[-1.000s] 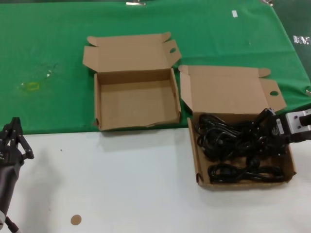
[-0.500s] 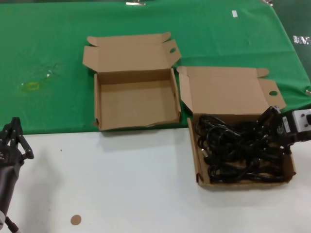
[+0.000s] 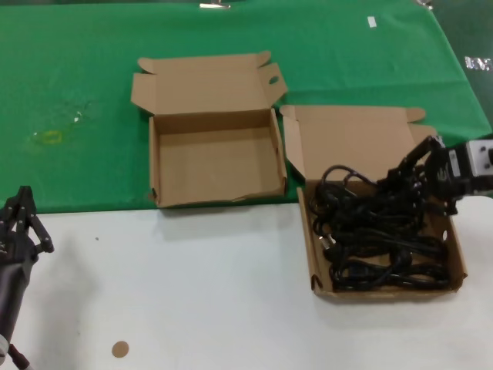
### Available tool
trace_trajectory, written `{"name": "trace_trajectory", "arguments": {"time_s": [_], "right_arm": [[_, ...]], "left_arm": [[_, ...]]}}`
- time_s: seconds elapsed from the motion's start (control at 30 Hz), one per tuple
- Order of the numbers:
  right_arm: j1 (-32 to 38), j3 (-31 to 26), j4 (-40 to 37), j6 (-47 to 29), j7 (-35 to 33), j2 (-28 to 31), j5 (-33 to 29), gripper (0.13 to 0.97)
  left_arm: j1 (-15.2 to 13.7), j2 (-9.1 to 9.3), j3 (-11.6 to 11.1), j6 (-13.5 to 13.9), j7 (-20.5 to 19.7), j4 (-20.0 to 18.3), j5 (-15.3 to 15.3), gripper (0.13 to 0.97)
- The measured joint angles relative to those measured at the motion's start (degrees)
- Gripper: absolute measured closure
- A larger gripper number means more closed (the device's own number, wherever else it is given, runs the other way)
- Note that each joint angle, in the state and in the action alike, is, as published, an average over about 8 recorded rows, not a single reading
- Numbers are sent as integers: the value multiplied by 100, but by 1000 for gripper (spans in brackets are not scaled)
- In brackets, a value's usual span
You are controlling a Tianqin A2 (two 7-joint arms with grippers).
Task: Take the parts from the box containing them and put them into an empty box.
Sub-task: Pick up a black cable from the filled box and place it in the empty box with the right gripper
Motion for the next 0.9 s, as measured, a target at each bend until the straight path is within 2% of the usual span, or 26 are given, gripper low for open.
{"name": "trace_trajectory", "arguments": {"time_s": [0.9], "right_arm": [[818,-348,-40,131,262,-810,-406,872]], "left_arm": [[0,0,0,0,0,0,-1,945]]}}
